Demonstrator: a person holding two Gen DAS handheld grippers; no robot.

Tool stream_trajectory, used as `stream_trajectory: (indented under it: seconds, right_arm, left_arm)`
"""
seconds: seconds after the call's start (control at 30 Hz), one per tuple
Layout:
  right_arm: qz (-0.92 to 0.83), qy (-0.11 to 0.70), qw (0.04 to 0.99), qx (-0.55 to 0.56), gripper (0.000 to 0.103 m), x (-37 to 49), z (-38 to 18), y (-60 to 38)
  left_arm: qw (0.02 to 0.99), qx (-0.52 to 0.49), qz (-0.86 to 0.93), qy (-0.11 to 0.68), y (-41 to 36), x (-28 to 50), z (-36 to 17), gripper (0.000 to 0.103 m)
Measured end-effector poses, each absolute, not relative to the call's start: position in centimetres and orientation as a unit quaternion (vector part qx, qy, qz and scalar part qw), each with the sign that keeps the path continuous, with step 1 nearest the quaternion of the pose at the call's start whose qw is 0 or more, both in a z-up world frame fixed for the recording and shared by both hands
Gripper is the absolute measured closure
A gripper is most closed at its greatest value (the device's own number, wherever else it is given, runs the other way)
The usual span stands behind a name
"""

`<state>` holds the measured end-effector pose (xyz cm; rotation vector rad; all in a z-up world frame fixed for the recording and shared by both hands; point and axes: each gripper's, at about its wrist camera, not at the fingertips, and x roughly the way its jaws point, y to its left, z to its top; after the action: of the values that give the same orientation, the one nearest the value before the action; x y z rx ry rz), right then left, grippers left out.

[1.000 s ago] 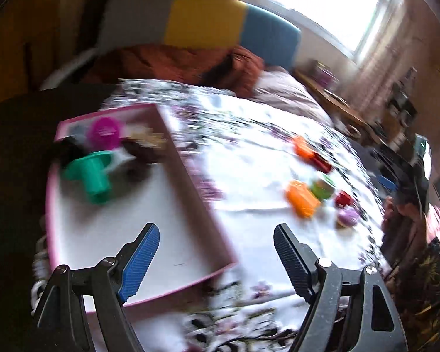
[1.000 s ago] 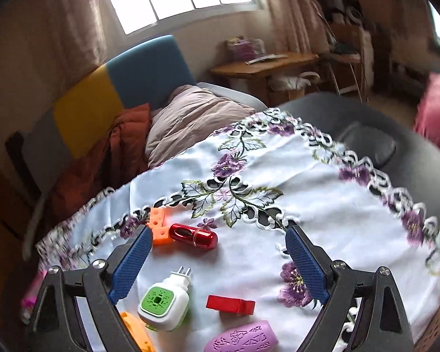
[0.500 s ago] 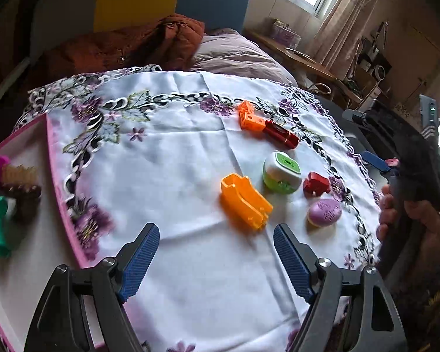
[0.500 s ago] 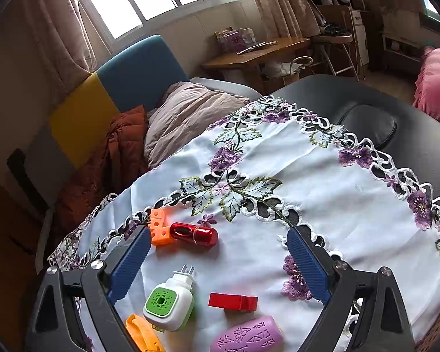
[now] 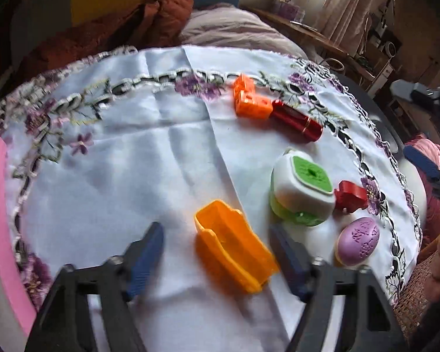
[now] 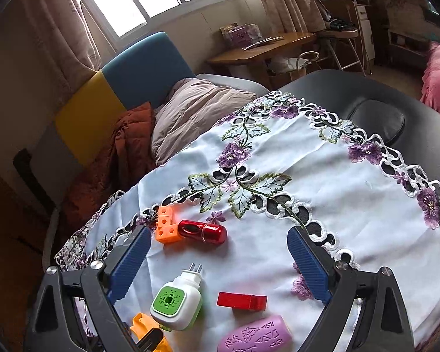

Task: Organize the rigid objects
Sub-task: 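Grasp the orange hollow piece with the left tool while the right tool grasps the orange cube stack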

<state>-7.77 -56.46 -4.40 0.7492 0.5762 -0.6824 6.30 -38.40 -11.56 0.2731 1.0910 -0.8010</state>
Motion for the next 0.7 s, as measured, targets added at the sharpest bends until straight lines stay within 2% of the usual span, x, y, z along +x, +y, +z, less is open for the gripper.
stream_trajectory:
  seconds: [0.03, 0.07, 0.27, 0.4, 0.53, 0.7]
  right_arm:
    - [-0.324, 0.272, 0.835, 0.353, 0.008, -7.8, -4.4, -56.5]
    - [-0.326, 0.270, 0.834, 0.353, 0.008, -7.9, -4.4, -56.5]
    - [-0.325, 0.275, 0.835, 0.347, 0.010, -7.8, -4.5, -56.5]
    - [-0.307, 0.292, 0.841, 0.336, 0.012, -6.9, -4.6, -55.9]
    - [-0.274, 0.327, 0.849, 0.313, 0.016, -5.3, -5.0, -54.8]
    - [-0.216, 0.388, 0.852, 0.276, 0.031, -1.5, -5.6, -53.4]
  left_arm:
    - [0.783, 0.134, -0.363, 0.486, -38.2, 6.1, -11.5, 0.065]
    - [0.788, 0.143, -0.357, 0.481, -38.0, 6.0, -11.6, 0.077]
    - [0.792, 0.131, -0.369, 0.469, -34.9, 5.0, -11.6, 0.077]
    - [0.803, 0.167, -0.387, 0.421, -33.5, 2.9, -12.1, 0.077]
    - [0.801, 0.155, -0.390, 0.426, -33.1, 3.2, -12.1, 0.077]
    - [0.802, 0.151, -0.401, 0.416, -32.9, 3.1, -12.3, 0.077]
